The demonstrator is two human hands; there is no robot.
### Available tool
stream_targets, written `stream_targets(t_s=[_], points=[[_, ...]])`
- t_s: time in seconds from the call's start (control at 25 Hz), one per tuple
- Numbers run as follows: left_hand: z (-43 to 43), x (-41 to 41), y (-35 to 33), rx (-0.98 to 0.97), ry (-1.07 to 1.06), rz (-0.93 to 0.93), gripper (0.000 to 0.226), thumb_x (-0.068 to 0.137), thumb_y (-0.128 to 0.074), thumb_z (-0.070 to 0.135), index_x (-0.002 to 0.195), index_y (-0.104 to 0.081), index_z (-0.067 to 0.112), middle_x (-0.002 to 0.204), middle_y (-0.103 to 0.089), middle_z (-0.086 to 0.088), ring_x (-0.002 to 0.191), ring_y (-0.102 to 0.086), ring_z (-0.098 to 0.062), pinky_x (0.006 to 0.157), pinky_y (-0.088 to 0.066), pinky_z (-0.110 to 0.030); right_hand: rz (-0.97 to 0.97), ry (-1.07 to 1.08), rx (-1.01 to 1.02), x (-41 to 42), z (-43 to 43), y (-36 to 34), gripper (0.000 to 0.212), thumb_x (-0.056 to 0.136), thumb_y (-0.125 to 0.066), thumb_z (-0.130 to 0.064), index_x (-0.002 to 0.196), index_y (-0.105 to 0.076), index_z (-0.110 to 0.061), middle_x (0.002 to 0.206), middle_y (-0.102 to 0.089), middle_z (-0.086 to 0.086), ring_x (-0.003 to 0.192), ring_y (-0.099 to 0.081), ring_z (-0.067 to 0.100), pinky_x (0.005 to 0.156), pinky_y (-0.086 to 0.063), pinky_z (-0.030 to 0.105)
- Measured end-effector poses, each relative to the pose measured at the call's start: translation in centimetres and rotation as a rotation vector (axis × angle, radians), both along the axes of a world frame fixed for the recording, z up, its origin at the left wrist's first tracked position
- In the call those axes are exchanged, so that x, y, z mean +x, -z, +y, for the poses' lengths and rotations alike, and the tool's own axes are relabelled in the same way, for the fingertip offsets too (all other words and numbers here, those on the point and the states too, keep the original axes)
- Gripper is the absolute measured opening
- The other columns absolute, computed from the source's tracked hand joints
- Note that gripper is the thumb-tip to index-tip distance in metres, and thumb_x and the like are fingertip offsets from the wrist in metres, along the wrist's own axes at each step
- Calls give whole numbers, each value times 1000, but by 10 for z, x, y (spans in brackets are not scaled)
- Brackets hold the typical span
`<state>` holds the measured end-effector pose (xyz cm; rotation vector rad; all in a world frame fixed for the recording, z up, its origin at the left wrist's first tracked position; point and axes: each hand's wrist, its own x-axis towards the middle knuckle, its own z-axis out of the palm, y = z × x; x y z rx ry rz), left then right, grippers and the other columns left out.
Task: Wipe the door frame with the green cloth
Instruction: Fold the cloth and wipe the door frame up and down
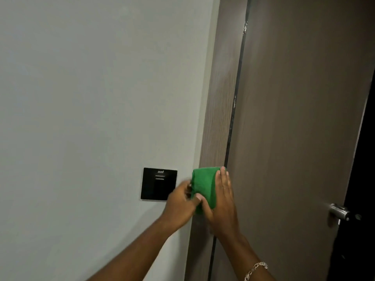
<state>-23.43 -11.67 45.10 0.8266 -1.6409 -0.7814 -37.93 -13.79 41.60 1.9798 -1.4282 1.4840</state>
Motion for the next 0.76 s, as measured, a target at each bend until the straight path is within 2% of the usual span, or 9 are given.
stream_targets(t_s=[0.08, 0.12, 0.24, 0.32, 0.44, 0.56, 0.64, 0.76], points=[[-6, -2, 10, 249, 49, 189, 37, 90, -63, 1, 125, -61, 12, 113, -70, -5, 100, -67, -13, 82, -55, -26, -97, -76, 21, -1, 15, 19, 79, 95, -62, -31, 155, -12, -17, 166, -12, 3, 155, -13, 21, 125, -24, 48], [-8, -1, 17, 327, 60, 243, 34, 88, -64, -1, 119, -64, 12, 109, -71, -5, 98, -68, -16, 81, -56, -29, -158, -109, 51, -1, 22, 31, 78, 95, -62, -25, 154, -11, -23, 165, -15, 1, 154, -18, 18, 122, -28, 47], [0, -1, 56, 450, 12, 202, 26, 83, -68, -3, 100, -70, 16, 103, -75, -11, 94, -73, -22, 77, -60, -36, -282, -187, 144, 4, 40, 68, 72, 96, -55, -31, 151, -10, -44, 163, -27, -4, 149, -31, 11, 119, -36, 37], [16, 11, 85, 529, -7, 213, 25, 81, -68, -7, 101, -71, 8, 104, -76, -18, 93, -73, -28, 78, -61, -42, -401, -263, 204, 19, 53, 93, 70, 94, -61, -32, 148, -20, -51, 157, -36, -11, 145, -38, 7, 116, -37, 25], [32, 52, 125, 626, -49, 279, 31, 84, -65, -12, 112, -68, -1, 109, -74, -19, 87, -72, -28, 73, -63, -40, -667, -385, 380, 41, 67, 130, 79, 86, -74, -14, 148, -30, -34, 147, -48, -4, 135, -51, 9, 109, -46, 24], [54, 108, 176, 760, -104, 331, 33, 88, -61, -11, 118, -66, 2, 101, -74, -8, 82, -73, -19, 68, -64, -35, -826, -432, 742, 76, 73, 167, 83, 84, -77, -15, 150, -28, -23, 132, -58, 5, 116, -63, 17, 95, -55, 32], [66, 143, 215, 853, -156, 323, 29, 90, -59, -9, 111, -69, 7, 99, -75, -6, 83, -75, -19, 68, -64, -36, -788, -432, 1002, 103, 68, 196, 80, 84, -77, -19, 149, -29, -20, 117, -66, 9, 101, -69, 20, 84, -60, 34], [83, 188, 272, 1002, -275, 339, 26, 91, -56, -8, 104, -71, 9, 100, -76, -9, 82, -77, -21, 69, -65, -36, -610, -405, 1313, 140, 61, 242, 84, 79, -82, -27, 147, -33, -20, 111, -68, 11, 100, -70, 27, 90, -59, 47]])
